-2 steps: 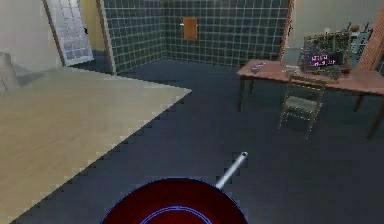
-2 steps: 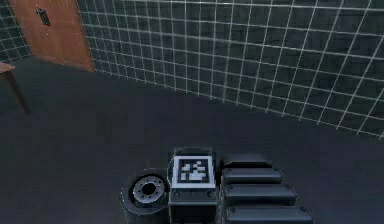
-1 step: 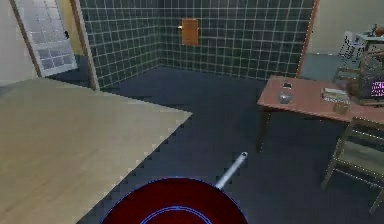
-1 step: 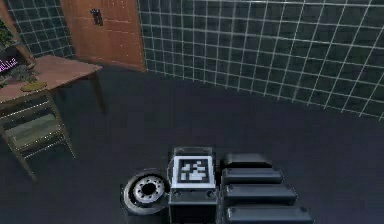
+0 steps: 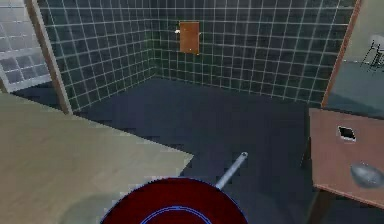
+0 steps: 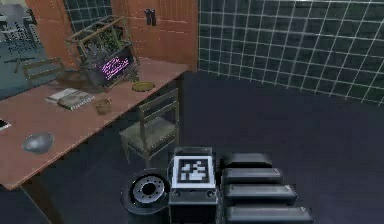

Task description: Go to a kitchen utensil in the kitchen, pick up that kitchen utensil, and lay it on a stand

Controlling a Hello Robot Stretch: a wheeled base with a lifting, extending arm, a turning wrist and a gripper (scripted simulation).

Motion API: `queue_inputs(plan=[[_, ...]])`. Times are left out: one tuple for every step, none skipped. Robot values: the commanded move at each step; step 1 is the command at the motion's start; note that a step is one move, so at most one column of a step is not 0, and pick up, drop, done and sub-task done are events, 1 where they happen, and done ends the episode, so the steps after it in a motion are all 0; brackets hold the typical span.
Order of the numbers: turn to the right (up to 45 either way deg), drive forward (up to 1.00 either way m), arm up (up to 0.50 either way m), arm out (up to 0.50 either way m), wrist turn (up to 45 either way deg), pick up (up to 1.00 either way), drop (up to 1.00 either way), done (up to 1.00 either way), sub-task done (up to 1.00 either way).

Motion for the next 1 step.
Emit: queue_inputs(plan=[[0.0,0.75,0.0,0.0,0.0,0.0,0.0,0.0,0.0]])
